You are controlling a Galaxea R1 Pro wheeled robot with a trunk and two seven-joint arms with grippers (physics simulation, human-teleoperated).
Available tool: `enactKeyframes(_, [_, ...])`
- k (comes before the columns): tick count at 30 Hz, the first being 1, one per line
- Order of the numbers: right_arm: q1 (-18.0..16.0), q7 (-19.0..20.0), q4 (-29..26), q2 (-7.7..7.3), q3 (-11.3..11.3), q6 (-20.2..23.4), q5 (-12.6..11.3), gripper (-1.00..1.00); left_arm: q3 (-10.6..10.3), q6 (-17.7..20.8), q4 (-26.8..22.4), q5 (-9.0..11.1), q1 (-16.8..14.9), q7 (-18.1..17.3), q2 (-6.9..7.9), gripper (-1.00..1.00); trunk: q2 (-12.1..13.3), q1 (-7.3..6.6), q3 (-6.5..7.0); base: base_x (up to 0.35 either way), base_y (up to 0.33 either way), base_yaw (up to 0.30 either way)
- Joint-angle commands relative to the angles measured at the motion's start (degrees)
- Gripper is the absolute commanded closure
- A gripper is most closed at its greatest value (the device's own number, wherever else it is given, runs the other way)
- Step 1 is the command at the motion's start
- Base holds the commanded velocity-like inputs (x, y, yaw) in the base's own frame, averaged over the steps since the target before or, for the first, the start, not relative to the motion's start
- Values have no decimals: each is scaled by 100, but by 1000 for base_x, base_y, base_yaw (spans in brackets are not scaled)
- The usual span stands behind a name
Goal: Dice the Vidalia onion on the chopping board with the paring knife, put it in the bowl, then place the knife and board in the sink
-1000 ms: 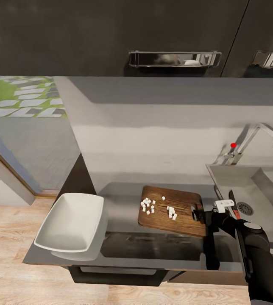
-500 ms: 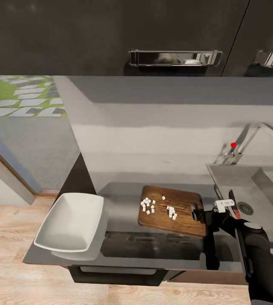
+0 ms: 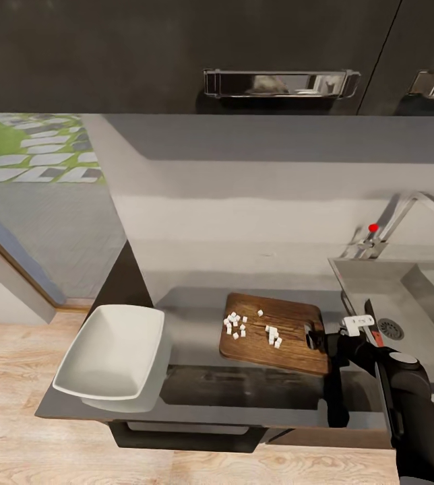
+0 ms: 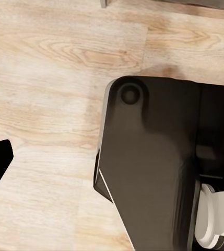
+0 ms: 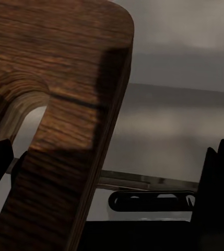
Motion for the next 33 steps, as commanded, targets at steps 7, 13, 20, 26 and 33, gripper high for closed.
enactKeyframes(7, [-4, 52, 25, 89, 46, -6, 70, -100, 48, -22, -37, -55, 1, -35, 36, -100, -8, 5, -11, 0, 0, 0])
enactKeyframes(13, [-3, 52, -3, 277, 46, -72, 101, -100, 48, -25, -16, -48, -6, -36, 36, -100, -8, 5, -11, 0, 21, 0])
enactKeyframes(20, [-2, 52, 36, 368, 46, -287, 249, -100, 48, -22, -12, -46, -8, -37, 37, -100, -8, 5, -11, 0, 259, 0])
enactKeyframes(26, [-3, 52, 103, 377, 43, -490, 324, 100, 48, -22, -12, -46, -8, -35, 39, -100, -8, 5, -11, 0, 301, 0])
enactKeyframes(33, [-4, 52, 148, 379, 39, -623, 302, 100, 48, -22, -12, -46, -8, -35, 37, -100, -8, 5, -11, 0, 121, 0])
